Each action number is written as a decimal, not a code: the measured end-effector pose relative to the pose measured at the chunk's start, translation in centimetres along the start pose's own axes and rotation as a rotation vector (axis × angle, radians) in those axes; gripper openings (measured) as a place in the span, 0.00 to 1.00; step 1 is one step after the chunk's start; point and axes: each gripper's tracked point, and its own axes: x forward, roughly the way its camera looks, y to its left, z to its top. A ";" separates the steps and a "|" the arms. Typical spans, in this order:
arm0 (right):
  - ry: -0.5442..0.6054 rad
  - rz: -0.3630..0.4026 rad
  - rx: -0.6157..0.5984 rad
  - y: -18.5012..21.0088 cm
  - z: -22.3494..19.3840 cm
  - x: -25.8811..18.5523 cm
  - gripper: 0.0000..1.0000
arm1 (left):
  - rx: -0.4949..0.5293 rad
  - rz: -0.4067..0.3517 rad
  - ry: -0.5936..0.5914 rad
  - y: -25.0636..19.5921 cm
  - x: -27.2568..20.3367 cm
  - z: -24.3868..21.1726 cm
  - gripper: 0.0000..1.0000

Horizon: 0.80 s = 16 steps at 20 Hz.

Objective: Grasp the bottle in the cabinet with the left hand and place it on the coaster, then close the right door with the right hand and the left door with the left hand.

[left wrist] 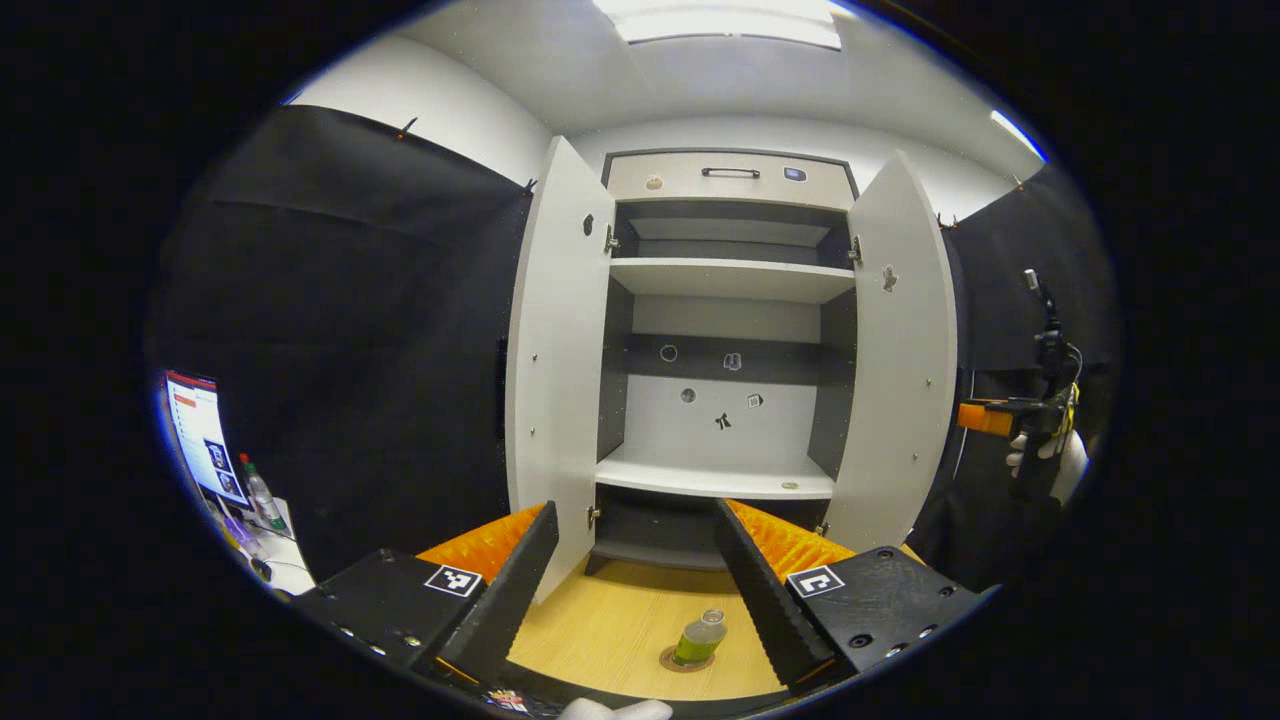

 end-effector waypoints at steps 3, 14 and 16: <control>0.023 -0.010 -0.004 1.5 0.0 0.1 0.77 | -0.012 -0.031 -0.011 0.7 1.3 0.2 0.95; 0.050 -0.074 0.008 10.2 -0.9 3.4 0.77 | -0.048 -0.115 0.012 6.5 4.4 -1.0 0.95; 0.042 -0.063 0.028 12.2 -1.2 4.8 0.77 | -0.044 -0.113 0.002 7.3 4.3 -0.9 0.95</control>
